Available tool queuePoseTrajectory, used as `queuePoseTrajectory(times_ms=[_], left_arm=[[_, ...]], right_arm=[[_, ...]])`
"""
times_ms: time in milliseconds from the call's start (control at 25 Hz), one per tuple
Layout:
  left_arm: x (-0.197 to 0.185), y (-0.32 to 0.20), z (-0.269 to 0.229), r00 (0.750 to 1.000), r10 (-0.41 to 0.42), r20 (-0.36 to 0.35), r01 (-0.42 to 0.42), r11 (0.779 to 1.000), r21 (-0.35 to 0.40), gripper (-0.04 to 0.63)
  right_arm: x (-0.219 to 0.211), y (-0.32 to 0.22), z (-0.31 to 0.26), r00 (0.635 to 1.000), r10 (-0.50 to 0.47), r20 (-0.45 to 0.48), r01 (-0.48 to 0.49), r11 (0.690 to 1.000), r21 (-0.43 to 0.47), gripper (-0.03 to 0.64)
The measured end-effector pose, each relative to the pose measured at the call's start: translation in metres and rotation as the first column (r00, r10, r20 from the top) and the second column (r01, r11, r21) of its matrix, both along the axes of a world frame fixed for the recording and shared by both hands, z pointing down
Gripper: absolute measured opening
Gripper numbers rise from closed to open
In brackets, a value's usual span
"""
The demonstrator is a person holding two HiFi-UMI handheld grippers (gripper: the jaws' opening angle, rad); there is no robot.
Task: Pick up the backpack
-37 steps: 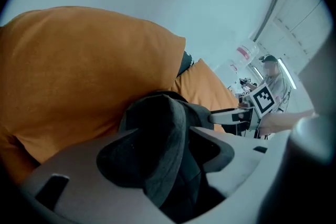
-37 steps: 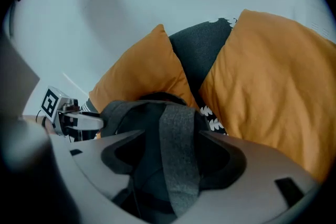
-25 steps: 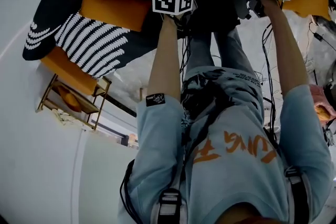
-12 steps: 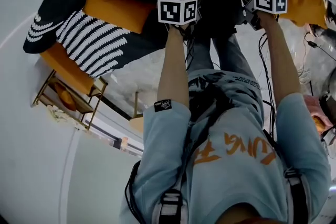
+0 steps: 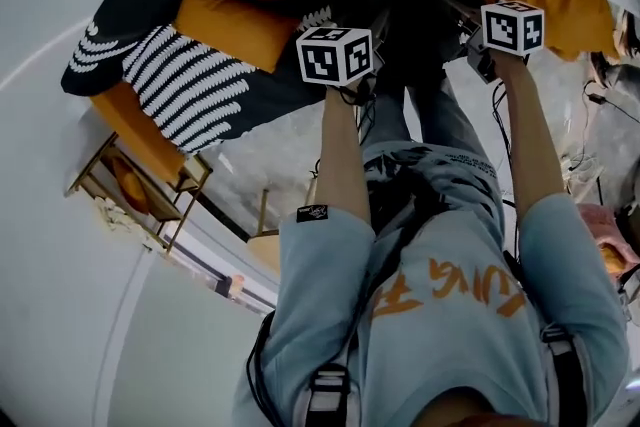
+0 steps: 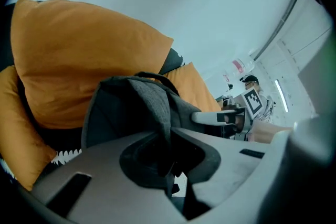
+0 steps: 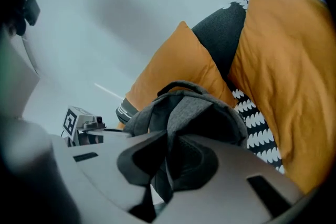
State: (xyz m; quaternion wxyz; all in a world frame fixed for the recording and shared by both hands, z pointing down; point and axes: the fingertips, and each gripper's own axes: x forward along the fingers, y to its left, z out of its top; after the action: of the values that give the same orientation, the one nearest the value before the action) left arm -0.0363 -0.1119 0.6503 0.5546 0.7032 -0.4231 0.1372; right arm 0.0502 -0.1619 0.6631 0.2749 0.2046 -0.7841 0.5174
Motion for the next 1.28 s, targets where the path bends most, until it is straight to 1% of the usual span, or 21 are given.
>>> queuePoseTrajectory(times_ms=[80, 160, 280, 360, 440, 520, 560, 680, 760, 840, 960, 1040, 1120, 1200, 1280], left_arm=[[0.002, 0.004, -0.013, 0.999, -0.041, -0.003, 0.041, 0.999, 0.026, 0.042], [-0.003, 0.008, -0.027, 0.994, -0.107, -0.011, 0.108, 0.993, 0.052, 0.043], [-0.002, 0.023, -0.044, 0.975, -0.221, -0.017, 0.221, 0.972, 0.078, 0.043], [0.007, 0.030, -0.053, 0.963, -0.269, -0.027, 0.270, 0.957, 0.101, 0.041], [0.012, 0.036, -0.066, 0.957, -0.287, -0.043, 0.291, 0.948, 0.133, 0.043], [0.014, 0.041, -0.086, 0.952, -0.301, -0.063, 0.307, 0.935, 0.178, 0.041], [0.015, 0.041, -0.098, 0.947, -0.313, -0.077, 0.322, 0.924, 0.208, 0.043], [0.013, 0.041, -0.138, 0.931, -0.349, -0.105, 0.364, 0.881, 0.301, 0.041], [0.007, 0.044, -0.160, 0.930, -0.356, -0.090, 0.364, 0.861, 0.357, 0.043], [-0.003, 0.047, -0.176, 0.931, -0.360, -0.060, 0.353, 0.848, 0.396, 0.043], [-0.014, 0.057, -0.195, 0.919, -0.391, -0.048, 0.374, 0.830, 0.414, 0.043], [-0.023, 0.068, -0.208, 0.905, -0.422, -0.045, 0.399, 0.810, 0.429, 0.043], [-0.037, 0.078, -0.224, 0.894, -0.446, -0.036, 0.413, 0.791, 0.452, 0.043], [-0.049, 0.084, -0.240, 0.891, -0.454, -0.018, 0.407, 0.778, 0.479, 0.043], [-0.057, 0.089, -0.256, 0.888, -0.460, -0.001, 0.397, 0.764, 0.509, 0.043]], right_arm=[[0.000, 0.006, -0.013, 1.000, -0.009, 0.009, 0.009, 1.000, 0.030, 0.048], [-0.008, 0.013, -0.025, 1.000, -0.008, 0.020, 0.007, 0.999, 0.053, 0.048], [-0.013, 0.029, -0.043, 0.999, 0.009, 0.050, -0.013, 0.997, 0.075, 0.048], [-0.006, 0.037, -0.055, 0.997, 0.025, 0.072, -0.031, 0.996, 0.087, 0.048], [0.000, 0.046, -0.066, 0.996, 0.025, 0.087, -0.034, 0.994, 0.104, 0.048], [0.007, 0.053, -0.080, 0.995, 0.005, 0.098, -0.018, 0.991, 0.130, 0.048], [0.010, 0.053, -0.089, 0.994, -0.008, 0.104, -0.008, 0.989, 0.149, 0.048], [0.015, 0.056, -0.119, 0.991, -0.055, 0.125, 0.028, 0.978, 0.208, 0.048], [0.018, 0.064, -0.133, 0.987, -0.093, 0.129, 0.060, 0.970, 0.235, 0.048], [0.017, 0.070, -0.141, 0.982, -0.124, 0.141, 0.086, 0.965, 0.248, 0.048], [0.014, 0.084, -0.156, 0.969, -0.187, 0.164, 0.141, 0.956, 0.257, 0.048], [0.009, 0.096, -0.171, 0.950, -0.262, 0.171, 0.207, 0.936, 0.285, 0.048], [0.000, 0.103, -0.187, 0.927, -0.334, 0.173, 0.264, 0.906, 0.331, 0.048], [-0.011, 0.104, -0.205, 0.910, -0.381, 0.164, 0.297, 0.875, 0.382, 0.048], [-0.020, 0.099, -0.224, 0.899, -0.418, 0.135, 0.323, 0.838, 0.440, 0.048]])
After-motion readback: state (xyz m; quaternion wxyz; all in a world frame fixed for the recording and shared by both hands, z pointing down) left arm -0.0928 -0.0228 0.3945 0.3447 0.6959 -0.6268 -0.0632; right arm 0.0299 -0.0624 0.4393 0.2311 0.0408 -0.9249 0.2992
